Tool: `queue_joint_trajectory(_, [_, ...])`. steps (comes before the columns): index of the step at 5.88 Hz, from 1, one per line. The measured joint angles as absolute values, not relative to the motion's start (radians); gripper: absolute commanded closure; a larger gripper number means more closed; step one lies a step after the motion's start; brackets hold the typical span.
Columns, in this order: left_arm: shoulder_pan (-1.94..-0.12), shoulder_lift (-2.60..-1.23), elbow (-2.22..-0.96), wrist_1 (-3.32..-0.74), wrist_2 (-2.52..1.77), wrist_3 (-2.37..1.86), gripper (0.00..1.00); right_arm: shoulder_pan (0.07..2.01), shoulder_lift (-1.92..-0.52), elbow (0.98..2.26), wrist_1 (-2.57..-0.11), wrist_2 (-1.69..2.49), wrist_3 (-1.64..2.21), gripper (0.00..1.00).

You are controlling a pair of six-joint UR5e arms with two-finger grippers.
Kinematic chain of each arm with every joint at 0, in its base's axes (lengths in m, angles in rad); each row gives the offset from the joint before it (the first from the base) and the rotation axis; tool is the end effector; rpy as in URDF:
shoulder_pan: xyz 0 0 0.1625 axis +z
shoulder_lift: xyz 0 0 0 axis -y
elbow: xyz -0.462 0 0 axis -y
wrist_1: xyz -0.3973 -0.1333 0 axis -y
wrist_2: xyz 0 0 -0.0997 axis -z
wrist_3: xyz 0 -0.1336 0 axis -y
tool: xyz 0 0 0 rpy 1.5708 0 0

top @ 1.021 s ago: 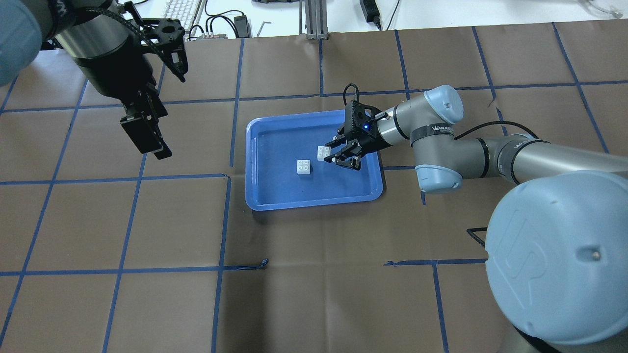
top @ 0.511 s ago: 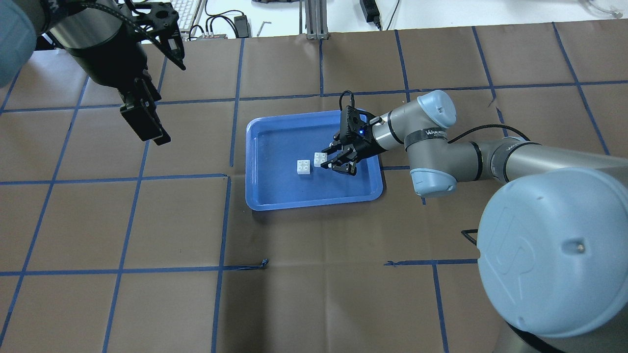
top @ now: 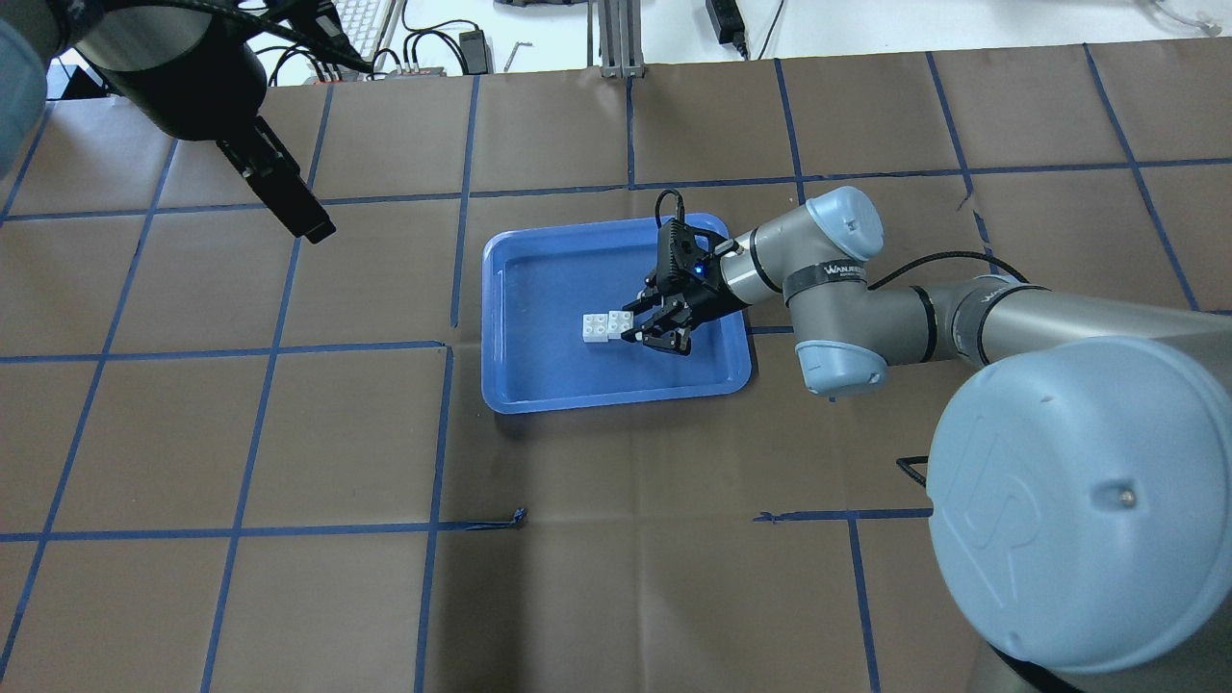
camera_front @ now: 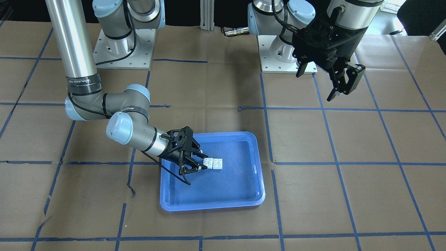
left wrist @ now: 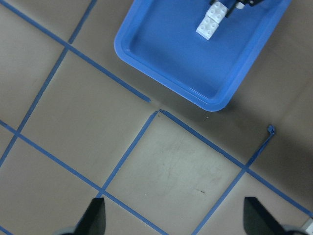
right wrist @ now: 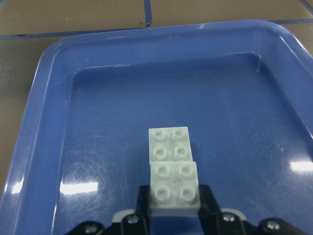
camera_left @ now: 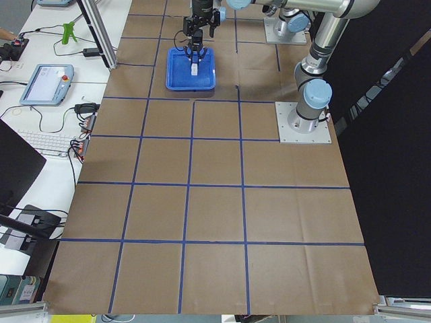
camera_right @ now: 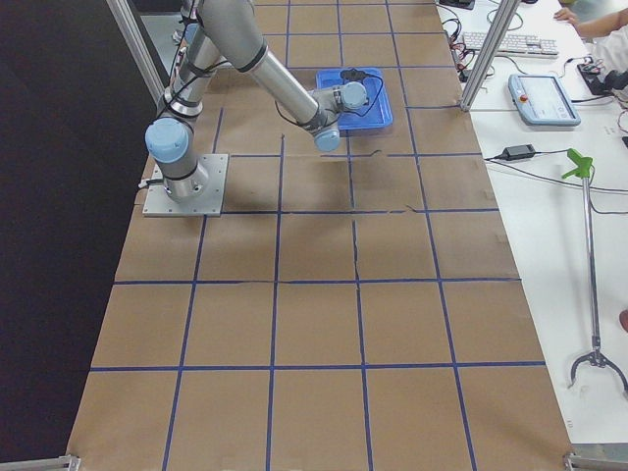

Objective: Assemble white blocks and place on blue tray

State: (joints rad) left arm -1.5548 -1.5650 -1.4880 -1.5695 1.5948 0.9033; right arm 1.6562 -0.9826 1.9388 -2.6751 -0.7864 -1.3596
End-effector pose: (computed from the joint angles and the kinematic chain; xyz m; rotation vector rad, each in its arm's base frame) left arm -0.1220 -0.5064 0.5356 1.3199 2.7810 -0.1077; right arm 0.2779 -0.5764 0.1434 -1.7031 1.8165 -0.7608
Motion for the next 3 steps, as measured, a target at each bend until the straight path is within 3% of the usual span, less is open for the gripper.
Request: queue_joint_trajectory(3, [-1.514,-1.553,-1.496,-1.515,1.595,0.673,0.01,1.657,-0.983,1.945,-2.674,-0.786,-1.360,0.67])
